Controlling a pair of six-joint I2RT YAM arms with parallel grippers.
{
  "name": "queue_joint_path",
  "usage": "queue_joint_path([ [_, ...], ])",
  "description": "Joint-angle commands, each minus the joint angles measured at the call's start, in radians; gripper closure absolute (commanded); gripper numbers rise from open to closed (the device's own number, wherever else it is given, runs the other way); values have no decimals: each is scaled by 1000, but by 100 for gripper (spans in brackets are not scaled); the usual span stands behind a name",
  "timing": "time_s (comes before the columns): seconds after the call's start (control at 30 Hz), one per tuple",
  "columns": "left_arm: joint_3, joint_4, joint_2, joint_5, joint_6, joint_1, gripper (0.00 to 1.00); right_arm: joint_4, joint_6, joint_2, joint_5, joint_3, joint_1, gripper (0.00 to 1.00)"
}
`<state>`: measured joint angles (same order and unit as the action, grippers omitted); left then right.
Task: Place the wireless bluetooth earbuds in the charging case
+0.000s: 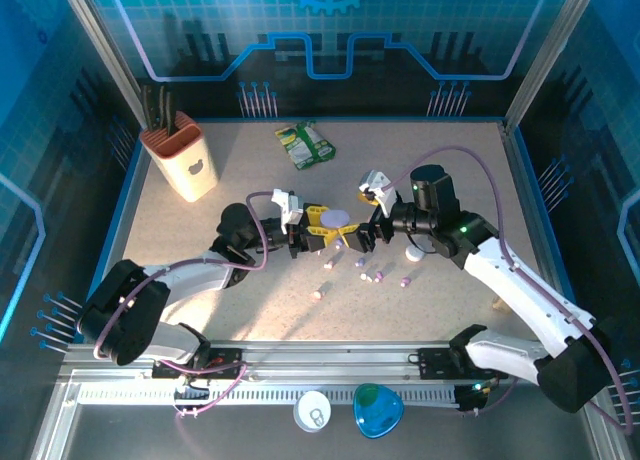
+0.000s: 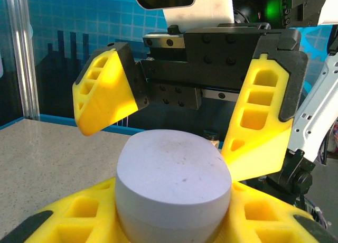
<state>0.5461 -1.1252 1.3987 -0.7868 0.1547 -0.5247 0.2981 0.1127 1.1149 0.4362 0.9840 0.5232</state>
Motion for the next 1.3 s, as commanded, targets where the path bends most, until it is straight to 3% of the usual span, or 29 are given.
queue_joint_path([
  [0.0, -15, -17, -12, -53, -23, 2, 67, -44, -34, -7, -43, 29, -13, 4],
  [0.2, -17, -39, 12, -58, -23, 1, 66, -80, -79, -9, 11, 32, -45, 5],
  [0.63, -18, -130, 37, -75, 45, 0, 68, -43, -74, 8, -10, 82, -66, 5],
  [1.0, -70, -182, 16, 33, 42, 3, 66, -181, -196, -106, 39, -24, -76, 4],
  [1.2, -89, -191, -1, 59, 42, 10, 66, -123, -366, -177, -102, -77, -117, 0],
  [1.27, -98, -191, -11, 78, 35, 14, 66, -114, -465, -213, -222, -132, -137, 0],
])
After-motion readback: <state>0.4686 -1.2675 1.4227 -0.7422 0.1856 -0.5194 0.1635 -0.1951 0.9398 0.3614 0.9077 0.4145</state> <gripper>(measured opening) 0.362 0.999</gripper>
